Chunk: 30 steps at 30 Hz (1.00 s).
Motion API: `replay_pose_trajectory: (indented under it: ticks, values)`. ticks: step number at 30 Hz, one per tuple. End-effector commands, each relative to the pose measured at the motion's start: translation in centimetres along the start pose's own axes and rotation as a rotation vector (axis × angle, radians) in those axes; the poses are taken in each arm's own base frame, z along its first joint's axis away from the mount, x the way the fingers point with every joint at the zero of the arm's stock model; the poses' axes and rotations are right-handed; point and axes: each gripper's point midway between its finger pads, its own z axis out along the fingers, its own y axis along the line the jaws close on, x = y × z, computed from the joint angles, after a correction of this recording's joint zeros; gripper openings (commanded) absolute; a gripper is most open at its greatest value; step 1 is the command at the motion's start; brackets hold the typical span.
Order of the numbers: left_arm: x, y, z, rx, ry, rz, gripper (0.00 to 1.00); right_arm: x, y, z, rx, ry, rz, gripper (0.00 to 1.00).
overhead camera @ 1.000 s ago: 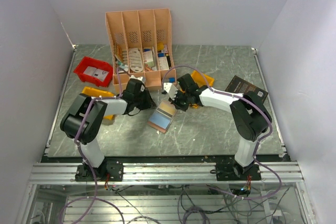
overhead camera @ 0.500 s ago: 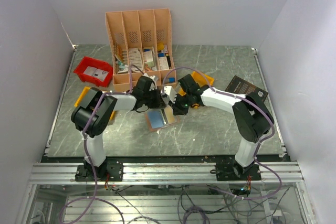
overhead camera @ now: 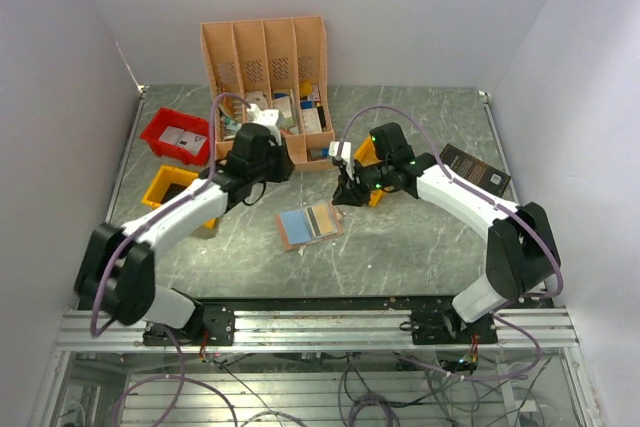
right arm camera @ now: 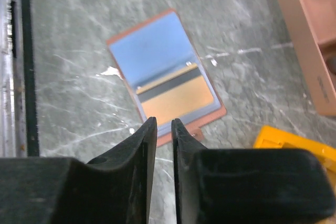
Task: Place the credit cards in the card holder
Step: Adjust the card holder at the center of the board.
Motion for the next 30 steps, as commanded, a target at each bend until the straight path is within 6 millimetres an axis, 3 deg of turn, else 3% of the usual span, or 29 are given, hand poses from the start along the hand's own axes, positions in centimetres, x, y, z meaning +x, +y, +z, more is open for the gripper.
replay_pose_trajectory:
  ticks: [1, 5, 7, 11, 18, 22, 25, 30]
  values:
    - [0.1, 7.1, -5.8, -0.357, 0.062, 0.193, 0.32, -1.6, 2.5, -0.6, -0.114, -0.075, -0.046, 0.20]
    - [-1.8, 10.1, -10.5, -0.534, 0.125, 0.257, 0.66, -2.1, 2.8, -0.9, -0.143, -0.070, -0.050, 0.20]
    - [-2.5, 11.8, -12.0, -0.592, 0.151, 0.270, 0.74, -2.2, 2.8, -1.1, -0.134, -0.067, -0.053, 0.22]
    - [-1.9, 15.9, -13.8, -0.661, 0.238, 0.242, 0.76, -2.0, 2.5, -1.2, -0.119, -0.051, -0.050, 0.25]
    - [-0.1, 19.7, -15.4, -0.643, 0.332, 0.197, 0.77, -1.5, 2.5, -0.8, -0.135, -0.030, -0.030, 0.26]
    - [1.7, 21.4, -14.1, -0.557, 0.394, 0.159, 0.72, -1.4, 2.4, -0.7, -0.139, -0.024, -0.025, 0.26]
    - [1.5, 21.8, -12.3, -0.508, 0.386, 0.144, 0.75, -1.3, 2.4, -0.7, -0.139, -0.022, -0.028, 0.26]
    - [1.9, 24.3, -11.8, -0.473, 0.378, 0.074, 0.78, -0.9, 2.2, -0.7, -0.131, -0.010, -0.029, 0.26]
